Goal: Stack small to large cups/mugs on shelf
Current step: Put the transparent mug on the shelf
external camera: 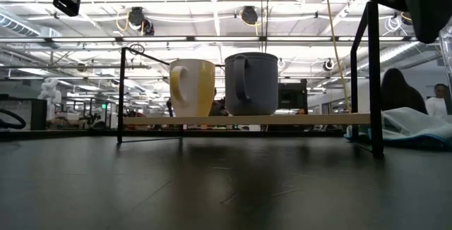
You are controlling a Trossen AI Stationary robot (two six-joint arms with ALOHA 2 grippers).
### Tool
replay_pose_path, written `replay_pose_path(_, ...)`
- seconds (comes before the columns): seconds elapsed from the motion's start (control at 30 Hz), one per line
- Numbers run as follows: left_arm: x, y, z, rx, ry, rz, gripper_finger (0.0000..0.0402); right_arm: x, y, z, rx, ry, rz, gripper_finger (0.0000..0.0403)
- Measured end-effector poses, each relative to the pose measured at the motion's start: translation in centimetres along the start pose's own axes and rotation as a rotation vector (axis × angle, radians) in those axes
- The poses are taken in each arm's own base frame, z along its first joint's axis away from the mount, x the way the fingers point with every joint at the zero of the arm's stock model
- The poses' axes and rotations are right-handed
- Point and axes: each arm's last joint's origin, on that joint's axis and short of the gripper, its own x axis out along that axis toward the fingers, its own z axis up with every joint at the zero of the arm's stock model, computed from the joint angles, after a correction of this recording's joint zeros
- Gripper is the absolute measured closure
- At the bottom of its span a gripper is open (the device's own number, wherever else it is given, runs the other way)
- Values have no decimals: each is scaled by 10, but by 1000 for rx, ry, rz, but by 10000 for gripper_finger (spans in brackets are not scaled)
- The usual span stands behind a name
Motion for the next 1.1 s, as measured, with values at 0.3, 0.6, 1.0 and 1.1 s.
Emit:
replay_pose_path(0.3, 0, 0, 1, -5, -11, -1, 380, -1, 5, -4, 83, 2, 7, 188)
replay_pose_path(0.6, 0, 0, 1, 7, -11, -1, 380, -1, 4, -4, 73, 9, 0, 188)
replay_pose_path(1.0, 0, 0, 2, 4, -19, -5, 380, 11, 1, -14, 24, 29, -12, 188)
replay_pose_path(1.1, 0, 0, 2, 1, -20, -4, 380, 16, -2, -18, 38, 43, -25, 188)
